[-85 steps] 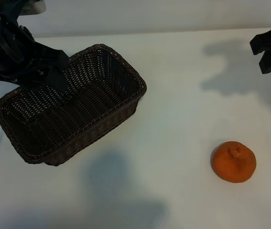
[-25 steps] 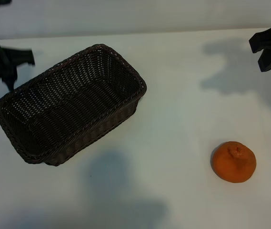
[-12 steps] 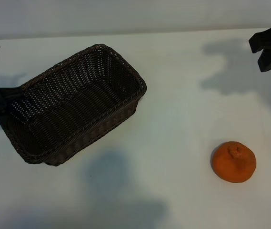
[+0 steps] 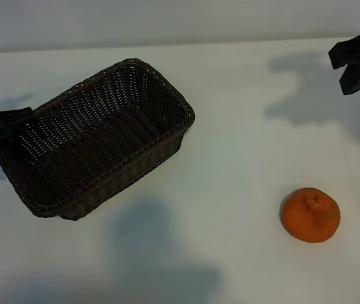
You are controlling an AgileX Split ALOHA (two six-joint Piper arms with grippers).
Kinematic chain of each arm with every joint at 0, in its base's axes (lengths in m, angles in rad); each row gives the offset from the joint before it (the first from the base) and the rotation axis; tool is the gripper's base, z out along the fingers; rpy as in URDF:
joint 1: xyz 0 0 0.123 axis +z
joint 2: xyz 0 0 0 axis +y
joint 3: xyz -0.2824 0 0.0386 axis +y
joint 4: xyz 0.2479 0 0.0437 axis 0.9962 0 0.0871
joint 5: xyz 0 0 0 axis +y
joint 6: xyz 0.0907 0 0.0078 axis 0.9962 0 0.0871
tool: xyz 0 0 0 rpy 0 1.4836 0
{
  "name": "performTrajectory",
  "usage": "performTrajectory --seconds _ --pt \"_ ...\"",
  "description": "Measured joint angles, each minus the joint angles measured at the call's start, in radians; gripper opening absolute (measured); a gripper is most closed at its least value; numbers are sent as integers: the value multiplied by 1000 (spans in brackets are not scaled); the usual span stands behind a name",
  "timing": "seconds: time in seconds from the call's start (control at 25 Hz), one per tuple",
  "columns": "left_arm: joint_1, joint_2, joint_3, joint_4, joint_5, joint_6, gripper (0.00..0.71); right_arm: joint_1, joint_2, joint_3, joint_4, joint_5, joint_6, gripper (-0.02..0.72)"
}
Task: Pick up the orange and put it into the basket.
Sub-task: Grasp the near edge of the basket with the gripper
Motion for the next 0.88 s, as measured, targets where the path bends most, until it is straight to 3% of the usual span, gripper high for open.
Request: performTrajectory --seconds 0.24,0.72,0.88 --pt "0 0 9 -4 -31 0 569 0 0 0 3 -1 0 433" --pt "0 64 175 -57 -311 -1 569 0 0 0 3 -2 0 433" --pt "0 103 187 -73 -348 2 569 0 0 0 3 -2 0 433"
